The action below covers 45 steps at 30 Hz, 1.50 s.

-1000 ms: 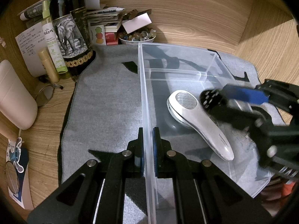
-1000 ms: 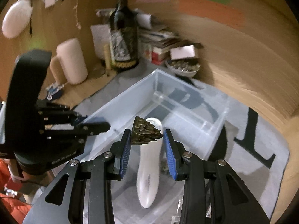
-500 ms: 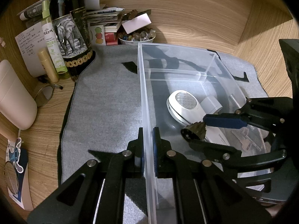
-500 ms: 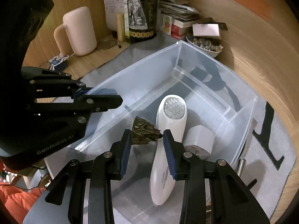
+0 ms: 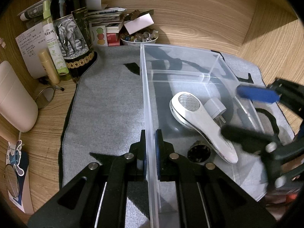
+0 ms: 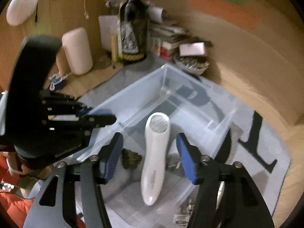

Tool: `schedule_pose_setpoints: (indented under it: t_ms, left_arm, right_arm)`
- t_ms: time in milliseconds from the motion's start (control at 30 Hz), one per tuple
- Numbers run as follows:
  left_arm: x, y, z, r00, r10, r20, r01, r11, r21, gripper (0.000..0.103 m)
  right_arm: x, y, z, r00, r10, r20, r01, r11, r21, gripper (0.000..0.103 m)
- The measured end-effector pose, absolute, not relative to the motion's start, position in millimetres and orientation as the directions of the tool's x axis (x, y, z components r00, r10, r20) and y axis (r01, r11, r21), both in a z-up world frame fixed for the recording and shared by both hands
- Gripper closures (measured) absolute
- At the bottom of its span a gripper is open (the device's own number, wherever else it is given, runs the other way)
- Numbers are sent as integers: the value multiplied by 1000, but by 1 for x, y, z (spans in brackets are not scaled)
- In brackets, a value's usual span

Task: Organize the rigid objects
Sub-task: 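Carry the dark object into the box and release it, then move the right gripper to the metal pen-like tool and grasp it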

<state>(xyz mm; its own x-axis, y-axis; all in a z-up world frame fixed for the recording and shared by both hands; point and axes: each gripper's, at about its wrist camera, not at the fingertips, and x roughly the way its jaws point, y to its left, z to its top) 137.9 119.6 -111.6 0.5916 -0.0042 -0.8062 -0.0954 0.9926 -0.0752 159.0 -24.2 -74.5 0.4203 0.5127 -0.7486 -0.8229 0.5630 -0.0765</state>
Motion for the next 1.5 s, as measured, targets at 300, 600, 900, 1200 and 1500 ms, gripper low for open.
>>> schedule_pose_setpoints:
  t_ms: [300, 600, 900, 1200, 1500]
  left_arm:
    - [138, 119, -111, 592, -5, -806, -96, 992, -77, 97]
    - [138, 119, -111, 592, -4, -806, -96, 993, -75, 96]
    - [138, 119, -111, 592, -4, -806, -96, 993, -75, 96]
    - [137, 121, -111, 592, -3, -806, -96, 993, -74, 96]
    - [136, 123, -112, 592, 0, -806, -98, 993, -72, 96]
  right_arm:
    - [163, -63, -37, 549, 514, -660, -749, 653, -115, 41]
    - [178, -112, -34, 633, 440, -637, -635, 766, -102, 35]
    - [199, -152, -80, 613, 330, -718, -551, 830, -88, 35]
    - [210, -166, -140, 467, 312, -827, -533, 846, 18, 35]
    - [211, -159, -150, 459, 301, -836, -536, 844, 10, 40]
